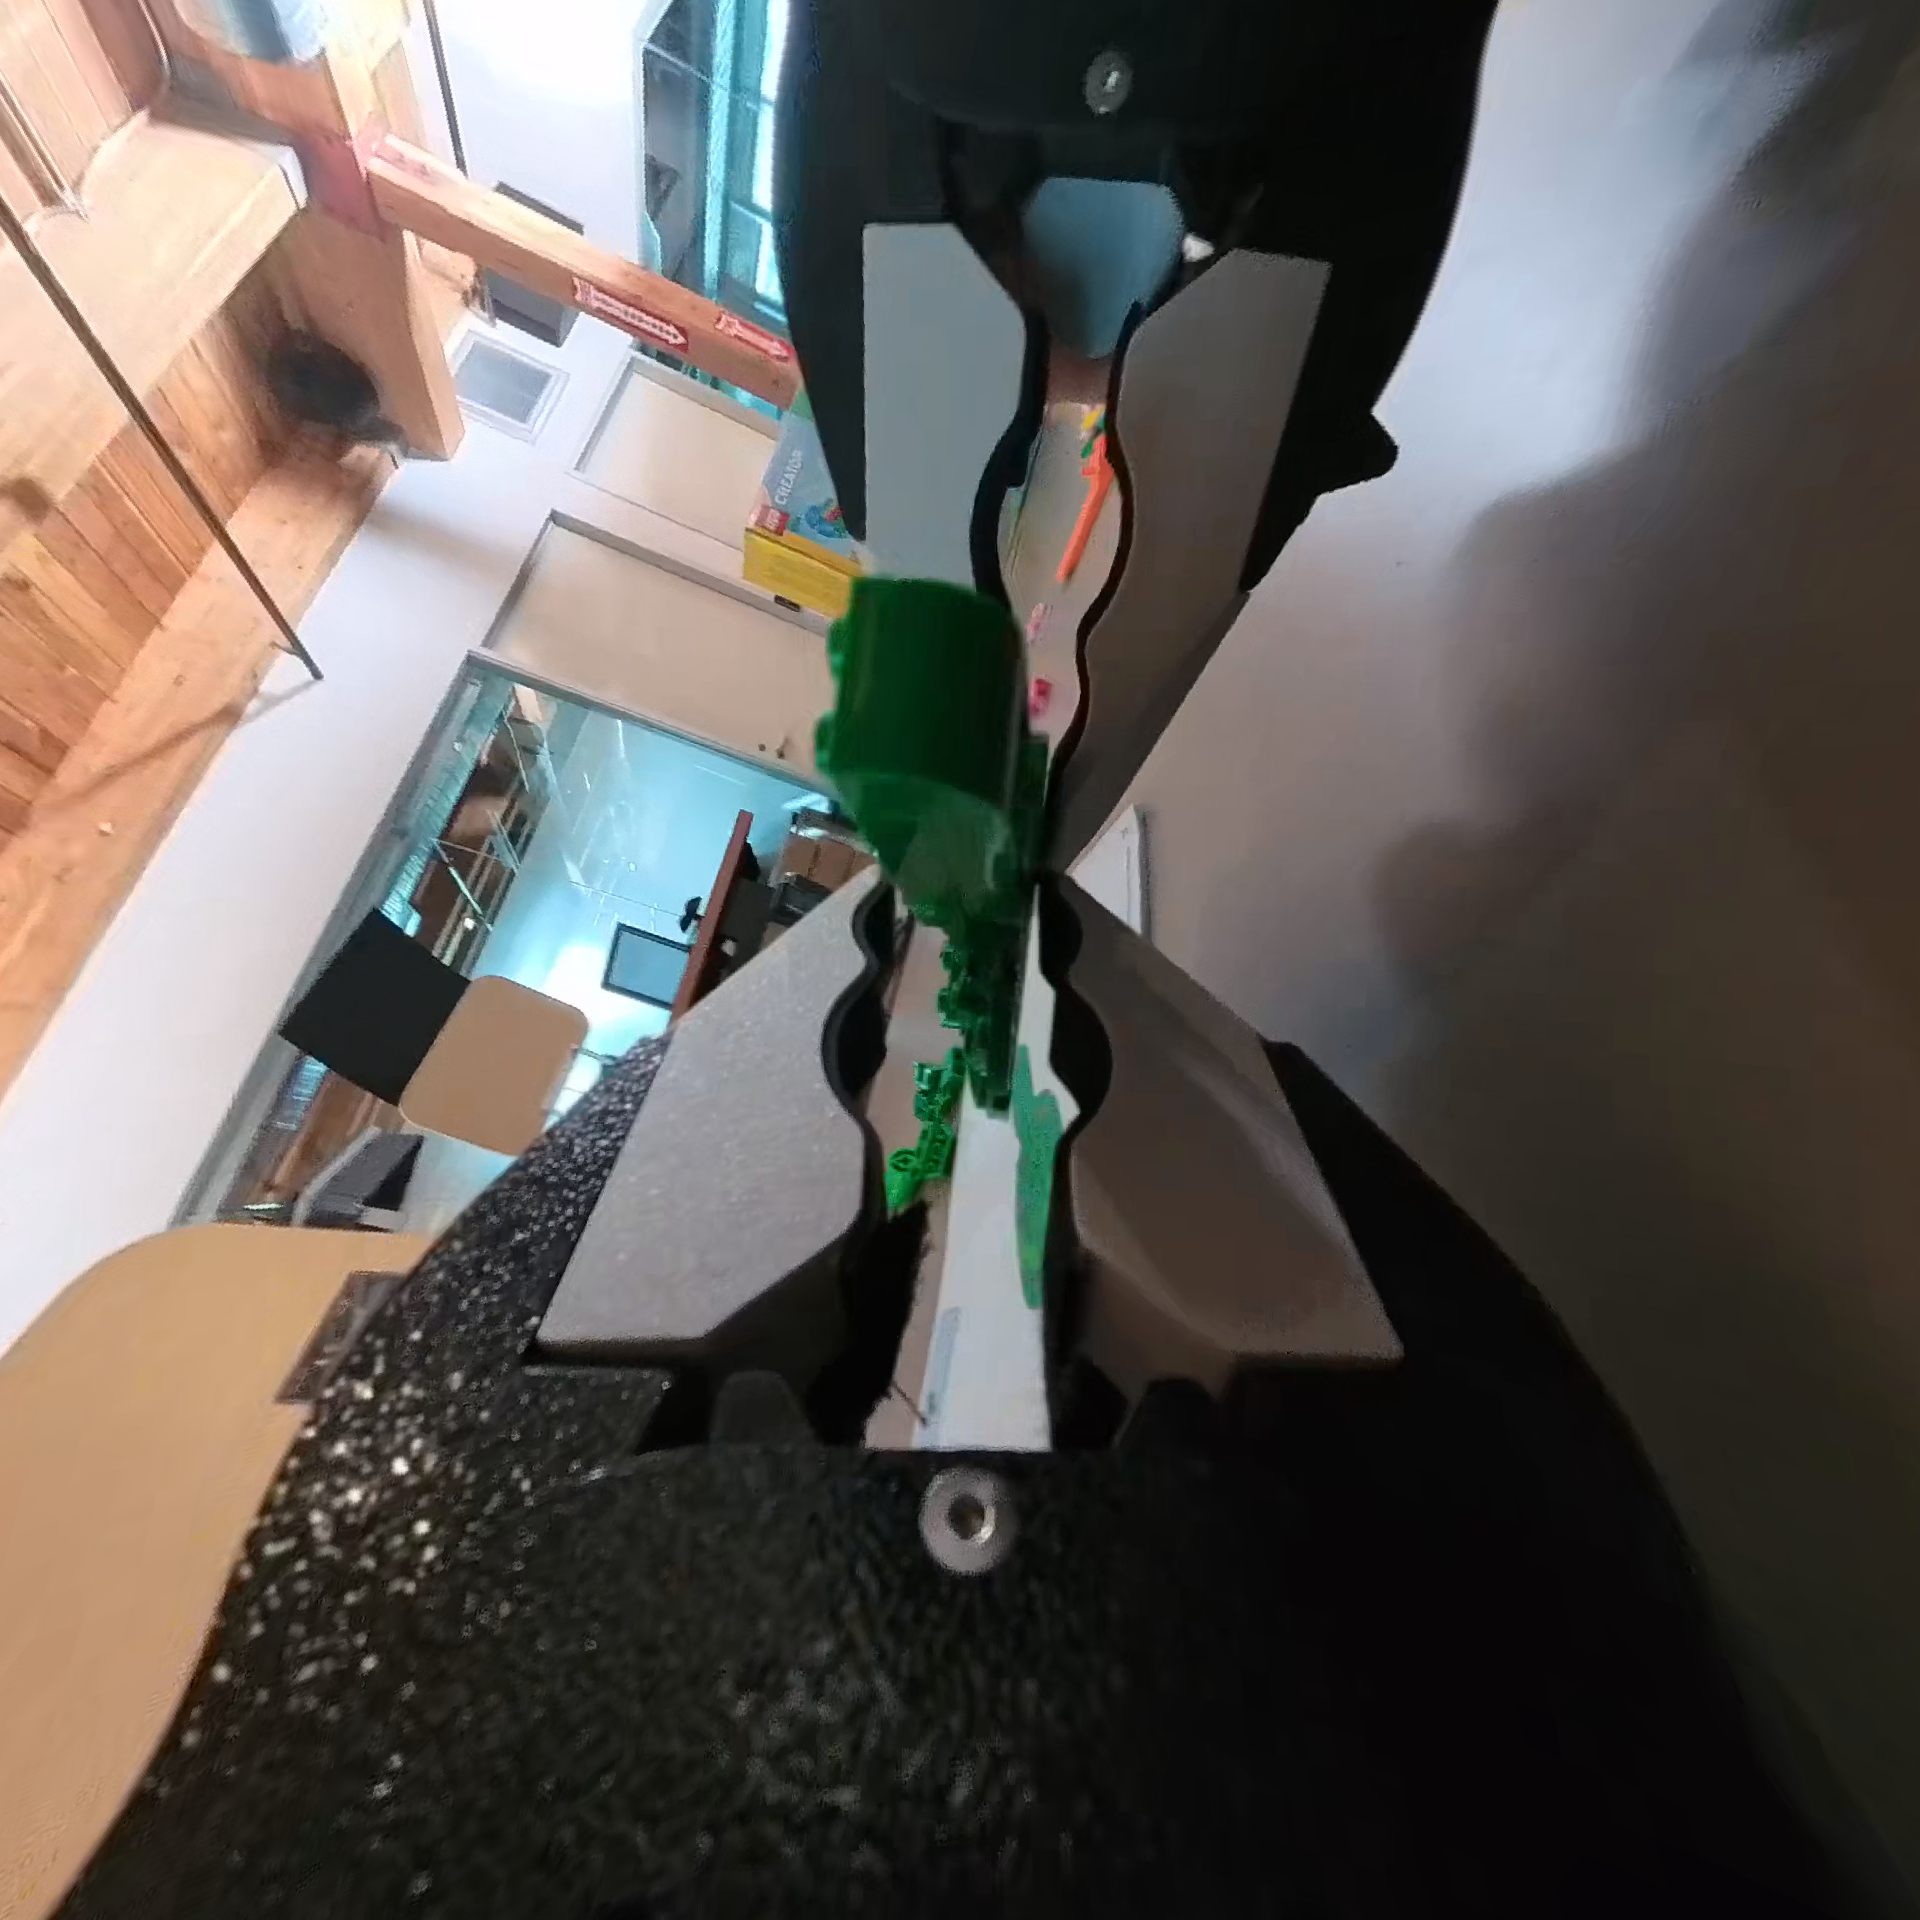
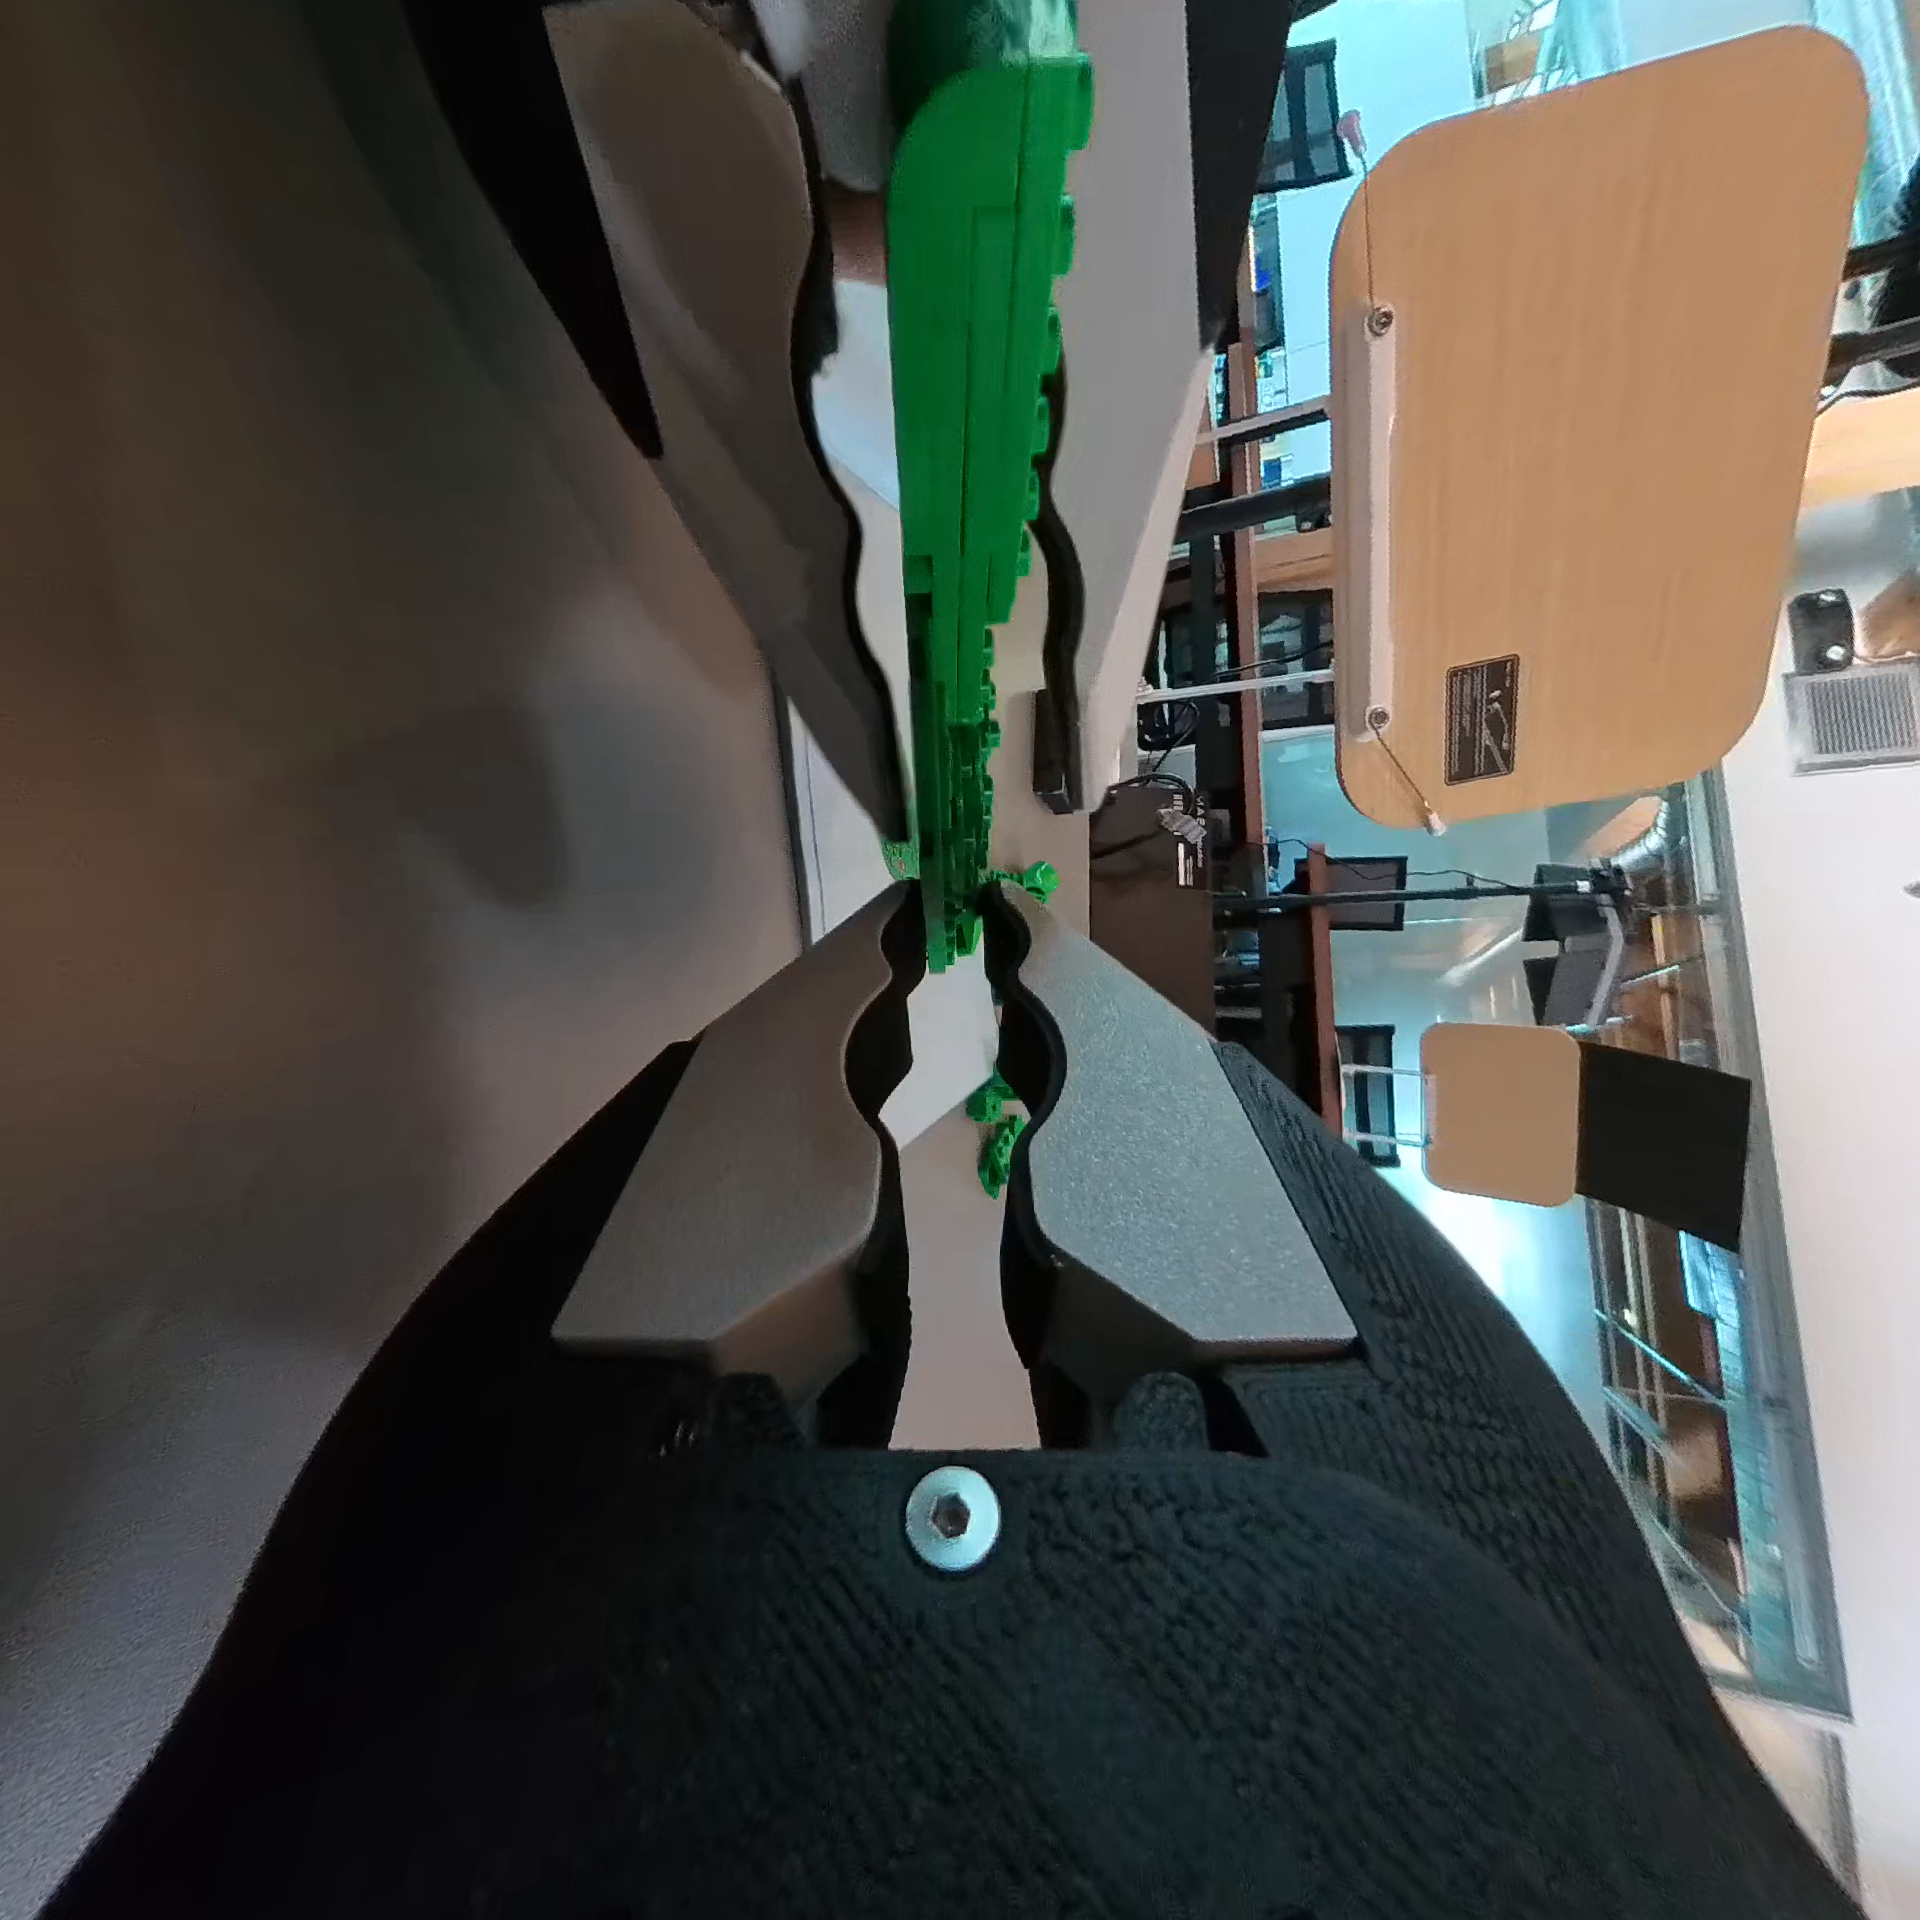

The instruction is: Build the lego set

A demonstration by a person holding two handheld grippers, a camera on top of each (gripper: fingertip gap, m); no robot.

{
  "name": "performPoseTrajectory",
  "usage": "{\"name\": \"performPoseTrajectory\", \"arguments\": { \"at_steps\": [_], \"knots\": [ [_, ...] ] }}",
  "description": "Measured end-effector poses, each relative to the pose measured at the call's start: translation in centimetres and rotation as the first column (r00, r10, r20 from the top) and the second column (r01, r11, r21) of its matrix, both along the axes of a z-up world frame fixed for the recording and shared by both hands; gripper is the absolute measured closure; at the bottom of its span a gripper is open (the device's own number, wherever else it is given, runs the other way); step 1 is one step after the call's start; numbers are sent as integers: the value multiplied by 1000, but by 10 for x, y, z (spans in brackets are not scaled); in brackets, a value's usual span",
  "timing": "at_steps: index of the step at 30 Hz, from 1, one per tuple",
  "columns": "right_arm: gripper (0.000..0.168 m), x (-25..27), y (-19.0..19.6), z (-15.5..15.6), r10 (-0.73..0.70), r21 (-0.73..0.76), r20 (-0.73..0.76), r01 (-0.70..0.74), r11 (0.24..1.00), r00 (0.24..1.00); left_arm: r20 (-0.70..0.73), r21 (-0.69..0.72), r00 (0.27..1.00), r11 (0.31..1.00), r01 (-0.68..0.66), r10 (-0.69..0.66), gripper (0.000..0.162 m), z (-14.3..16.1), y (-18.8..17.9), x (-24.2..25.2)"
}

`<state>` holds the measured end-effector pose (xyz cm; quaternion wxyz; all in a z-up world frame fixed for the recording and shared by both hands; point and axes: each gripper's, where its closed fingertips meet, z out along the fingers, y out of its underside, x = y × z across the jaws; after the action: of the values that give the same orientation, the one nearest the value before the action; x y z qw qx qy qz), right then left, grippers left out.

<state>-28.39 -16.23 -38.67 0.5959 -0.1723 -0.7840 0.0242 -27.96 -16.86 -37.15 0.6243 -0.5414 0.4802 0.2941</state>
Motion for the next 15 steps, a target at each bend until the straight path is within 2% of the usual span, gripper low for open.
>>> {"name": "performPoseTrajectory", "arguments": {
  "at_steps": [2, 6, 10, 15],
  "knots": [
    [159, 0, -3, 0, 12, 4, -1, -12, 1000, 1000, 26, -29, 1000, 1000, 4, -3, 126, -2, 1, 0],
    [159, 0, -7, 2, 30, 6, -6, -30, 1000, 1000, -1, -38, 1000, 999, -1, 1, 148, -6, 1, -3],
    [159, 2, -8, 1, 34, 55, 17, -35, 998, 999, -112, -24, 994, 1000, 2, -5, 149, -7, -1, -1],
    [160, 3, -9, -2, 14, 66, 55, -18, 998, 998, -182, -17, 983, 1000, 4, -8, 149, -10, -2, 0]
  ]
}}
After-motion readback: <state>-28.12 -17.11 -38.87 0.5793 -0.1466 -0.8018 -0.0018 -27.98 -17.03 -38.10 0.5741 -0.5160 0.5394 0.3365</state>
